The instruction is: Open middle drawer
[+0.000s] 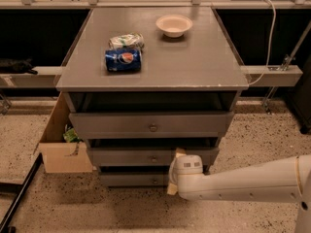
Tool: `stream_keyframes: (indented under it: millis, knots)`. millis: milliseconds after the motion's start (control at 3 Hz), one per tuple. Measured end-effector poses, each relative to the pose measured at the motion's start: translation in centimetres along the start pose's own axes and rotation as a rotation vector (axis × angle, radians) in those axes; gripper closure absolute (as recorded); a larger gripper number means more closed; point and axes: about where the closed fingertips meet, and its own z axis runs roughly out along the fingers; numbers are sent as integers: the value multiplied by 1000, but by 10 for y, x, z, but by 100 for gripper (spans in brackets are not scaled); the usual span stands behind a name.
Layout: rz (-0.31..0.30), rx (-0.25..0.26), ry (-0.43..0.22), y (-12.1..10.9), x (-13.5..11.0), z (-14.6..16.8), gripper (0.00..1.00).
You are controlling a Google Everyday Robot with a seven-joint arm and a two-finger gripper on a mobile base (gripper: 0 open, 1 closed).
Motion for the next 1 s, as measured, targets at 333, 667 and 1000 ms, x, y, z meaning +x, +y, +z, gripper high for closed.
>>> stream_keyframes:
  millis: [333, 667, 1000]
  knots:
    - [-195, -25, -145, 0, -25, 0, 0]
    - [-321, -14, -203, 3, -41, 0, 0]
    - [-315, -12, -201, 3, -41, 1, 0]
